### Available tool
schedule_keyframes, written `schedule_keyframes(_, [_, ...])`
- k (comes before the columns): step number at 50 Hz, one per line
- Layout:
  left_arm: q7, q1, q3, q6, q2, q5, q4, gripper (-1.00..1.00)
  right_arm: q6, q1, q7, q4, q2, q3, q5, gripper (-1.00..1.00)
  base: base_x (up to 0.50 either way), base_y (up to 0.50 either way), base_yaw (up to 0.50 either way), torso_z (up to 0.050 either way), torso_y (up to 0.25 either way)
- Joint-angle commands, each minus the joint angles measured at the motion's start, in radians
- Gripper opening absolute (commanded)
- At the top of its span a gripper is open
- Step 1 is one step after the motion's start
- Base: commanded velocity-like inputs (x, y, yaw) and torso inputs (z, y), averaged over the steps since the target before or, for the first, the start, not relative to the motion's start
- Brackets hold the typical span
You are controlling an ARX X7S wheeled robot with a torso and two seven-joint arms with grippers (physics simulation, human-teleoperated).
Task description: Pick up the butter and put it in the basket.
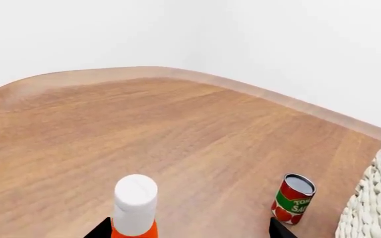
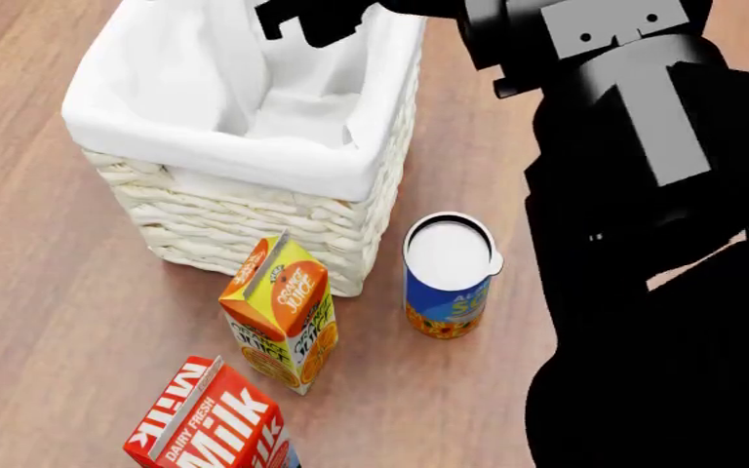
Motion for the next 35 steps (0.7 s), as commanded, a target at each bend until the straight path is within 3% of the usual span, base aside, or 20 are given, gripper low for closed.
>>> schedule_keyframes(1, [-0.007,0.006,0.001,-0.001,-0.001,-0.002,0.006,1.0,-0.027,0.032,-0.036,-0.022,-0.007,-0.253,0.27,-1.0,0.0,0.0,0.0,0.0,0.0])
schedule_keyframes(14, [-0.024,0.012,0.001,-0.013,-0.002,-0.009,0.021,1.0,0.016,0.052,-0.005,-0.033,-0.007,-0.347,0.353,-1.0,0.0,0.0,0.0,0.0,0.002])
schedule_keyframes(35, [-0.058,0.032,0.001,-0.035,-0.003,-0.025,0.066,1.0,0.1,0.042,-0.033,-0.059,-0.007,-0.353,0.322,-1.0,0.0,0.0,0.0,0.0,0.001])
